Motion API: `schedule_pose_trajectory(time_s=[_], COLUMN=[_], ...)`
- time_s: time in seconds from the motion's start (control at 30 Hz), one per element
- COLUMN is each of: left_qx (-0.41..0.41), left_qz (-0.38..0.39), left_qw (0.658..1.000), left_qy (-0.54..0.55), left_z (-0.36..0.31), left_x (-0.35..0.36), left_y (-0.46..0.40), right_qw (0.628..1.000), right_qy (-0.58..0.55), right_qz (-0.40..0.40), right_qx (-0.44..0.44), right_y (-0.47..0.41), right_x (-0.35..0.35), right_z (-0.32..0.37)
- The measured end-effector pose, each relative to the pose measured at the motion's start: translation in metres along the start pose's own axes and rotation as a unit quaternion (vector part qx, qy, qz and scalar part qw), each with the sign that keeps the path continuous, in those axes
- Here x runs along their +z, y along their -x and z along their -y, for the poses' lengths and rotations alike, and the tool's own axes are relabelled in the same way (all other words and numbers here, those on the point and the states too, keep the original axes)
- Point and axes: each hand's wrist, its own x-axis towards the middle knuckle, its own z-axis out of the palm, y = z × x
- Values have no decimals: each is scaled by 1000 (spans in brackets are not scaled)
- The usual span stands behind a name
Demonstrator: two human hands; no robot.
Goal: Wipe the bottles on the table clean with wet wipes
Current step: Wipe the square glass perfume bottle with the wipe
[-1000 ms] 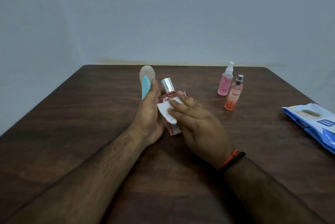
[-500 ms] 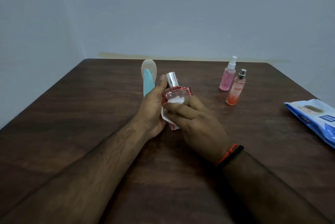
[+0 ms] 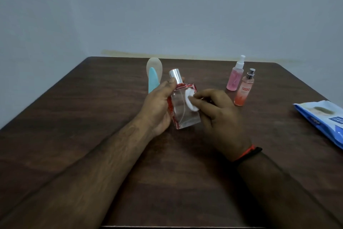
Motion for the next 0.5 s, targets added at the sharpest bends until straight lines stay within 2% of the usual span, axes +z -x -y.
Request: schedule_pose_trajectory(time_s=[0.13, 0.23, 0.3, 0.43, 0.5], left_qx=[6, 4, 9, 16, 18], left_qz=[-3, -16, -21, -18, -16], left_qw=[1000, 1000, 999, 999, 999], left_qy=[13, 13, 23, 43, 47], left_z=[0, 0, 1, -3, -3], left_x=[-4, -8, -10, -11, -12], left_y=[-1, -4, -7, -10, -10], right_qw=[982, 972, 976, 998, 999], right_qy=[42, 41, 29, -11, -12], right_qz=[125, 153, 144, 48, 25], right_qx=[-133, -172, -164, -50, -27], right_y=[3, 6, 7, 6, 6], right_x=[5, 7, 1, -10, -11], right_z=[13, 8, 2, -8, -7])
